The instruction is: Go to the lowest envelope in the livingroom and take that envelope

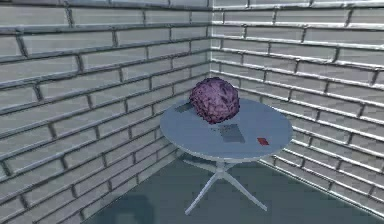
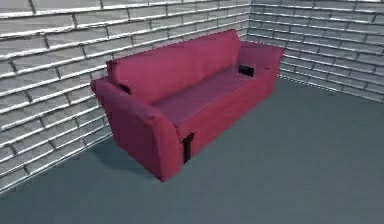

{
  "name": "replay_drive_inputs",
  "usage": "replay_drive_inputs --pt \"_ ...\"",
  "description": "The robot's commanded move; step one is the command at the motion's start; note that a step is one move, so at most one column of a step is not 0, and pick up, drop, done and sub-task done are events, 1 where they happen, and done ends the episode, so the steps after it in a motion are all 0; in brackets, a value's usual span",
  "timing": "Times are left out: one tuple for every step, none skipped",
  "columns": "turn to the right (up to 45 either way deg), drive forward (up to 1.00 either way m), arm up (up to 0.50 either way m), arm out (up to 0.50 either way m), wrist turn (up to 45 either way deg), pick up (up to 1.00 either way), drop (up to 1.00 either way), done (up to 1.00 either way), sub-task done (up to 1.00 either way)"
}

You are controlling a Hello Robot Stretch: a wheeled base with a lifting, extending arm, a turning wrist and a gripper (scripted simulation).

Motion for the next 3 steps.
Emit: replay_drive_inputs --pt "6.0 0.00 0.00 0.00 0.0 0.00 0.00 0.00 0.00" --pt "0.0 0.35 0.00 0.00 0.0 0.00 0.00 0.00 0.00" --pt "45.0 0.00 0.00 0.00 0.0 0.00 0.00 0.00 0.00"
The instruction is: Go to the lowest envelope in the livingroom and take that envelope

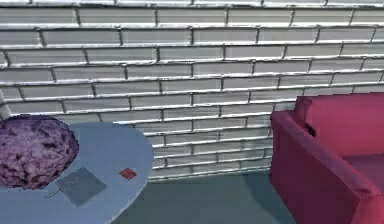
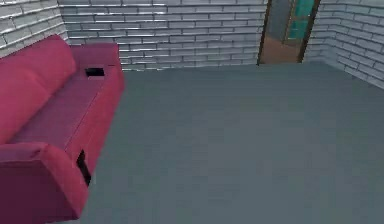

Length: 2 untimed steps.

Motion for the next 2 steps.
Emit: replay_drive_inputs --pt "45.0 0.00 0.00 0.00 0.0 0.00 0.00 0.00 0.00" --pt "36.0 0.00 0.00 0.00 0.0 0.00 0.00 0.00 0.00"
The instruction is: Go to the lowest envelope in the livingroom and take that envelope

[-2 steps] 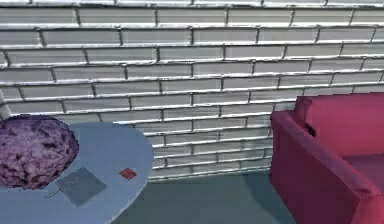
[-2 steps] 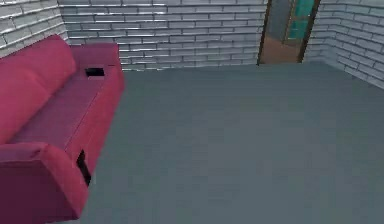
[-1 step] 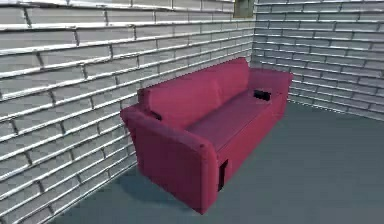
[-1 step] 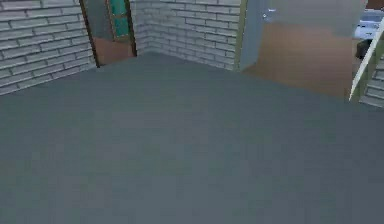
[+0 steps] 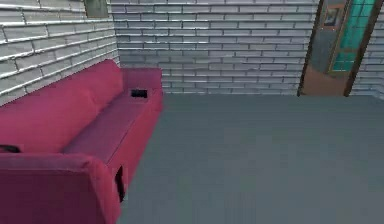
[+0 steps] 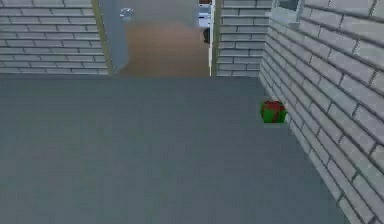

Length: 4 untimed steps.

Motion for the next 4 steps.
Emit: replay_drive_inputs --pt "0.0 1.00 0.00 0.00 0.0 0.00 0.00 0.00 0.00" --pt "0.0 1.00 0.00 0.00 0.0 0.00 0.00 0.00 0.00" --pt "27.0 0.00 0.00 0.00 0.0 0.00 0.00 0.00 0.00" --pt "0.0 0.10 0.00 0.00 0.0 0.00 0.00 0.00 0.00"
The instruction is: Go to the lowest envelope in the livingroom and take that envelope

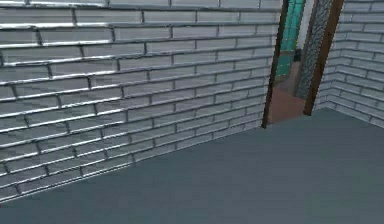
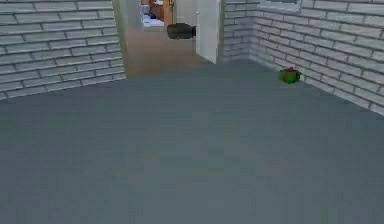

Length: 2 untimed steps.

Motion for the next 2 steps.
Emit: replay_drive_inputs --pt "-45.0 0.00 0.00 0.00 0.0 0.00 0.00 0.00 0.00" --pt "-45.0 0.00 0.00 0.00 0.0 0.00 0.00 0.00 0.00"
